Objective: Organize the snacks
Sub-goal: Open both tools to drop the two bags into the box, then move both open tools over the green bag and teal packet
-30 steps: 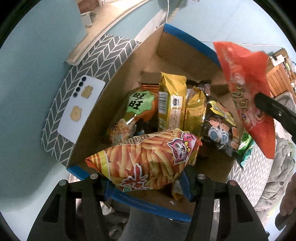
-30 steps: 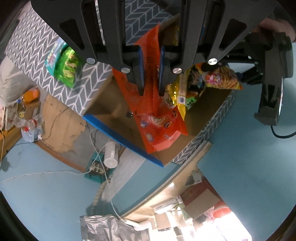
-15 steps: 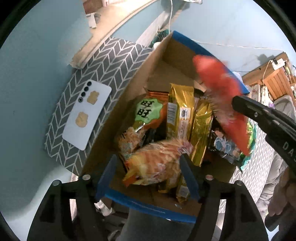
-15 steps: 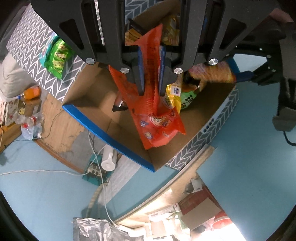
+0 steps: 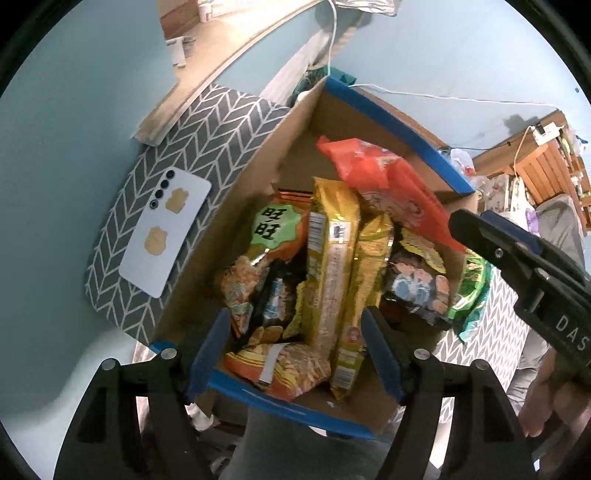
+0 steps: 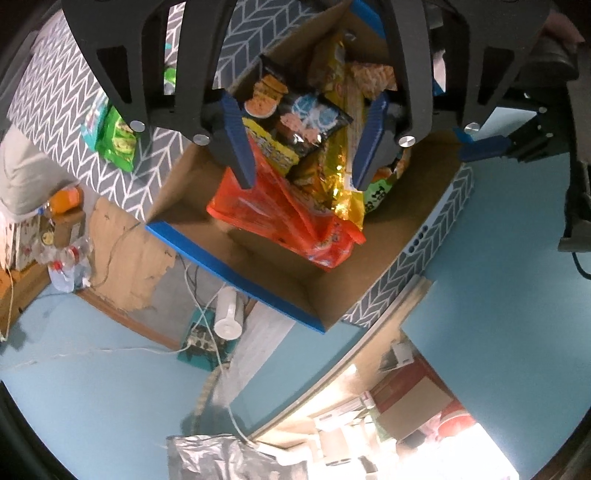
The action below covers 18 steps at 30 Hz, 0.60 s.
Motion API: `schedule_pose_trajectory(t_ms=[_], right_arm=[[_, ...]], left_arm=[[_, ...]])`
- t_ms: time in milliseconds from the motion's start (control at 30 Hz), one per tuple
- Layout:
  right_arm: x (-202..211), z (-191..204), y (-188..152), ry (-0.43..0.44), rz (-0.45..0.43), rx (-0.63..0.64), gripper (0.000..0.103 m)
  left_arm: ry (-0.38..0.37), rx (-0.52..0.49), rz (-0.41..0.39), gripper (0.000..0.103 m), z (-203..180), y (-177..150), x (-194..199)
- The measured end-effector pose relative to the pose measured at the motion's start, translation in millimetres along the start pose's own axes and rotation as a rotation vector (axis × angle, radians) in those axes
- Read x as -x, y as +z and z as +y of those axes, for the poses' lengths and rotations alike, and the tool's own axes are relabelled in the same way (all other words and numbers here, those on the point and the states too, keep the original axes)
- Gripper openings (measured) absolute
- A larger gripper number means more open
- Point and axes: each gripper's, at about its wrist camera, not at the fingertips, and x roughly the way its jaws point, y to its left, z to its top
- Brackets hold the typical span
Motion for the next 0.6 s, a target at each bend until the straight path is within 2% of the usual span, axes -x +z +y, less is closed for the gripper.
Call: schedule_pose_trajectory(t_ms=[333,600], right_arm=[[26,-38,-17,-0.006,-0.022,-0.11,0.062],[47,-85,-38,-0.056,-0.047,-0.201,0.065]], left_arm=[[-0.024,-0.058,-0.003,0.075,-40,-5,7],[-0.038,-0.12,0.008,0.075,-82,-11,4]])
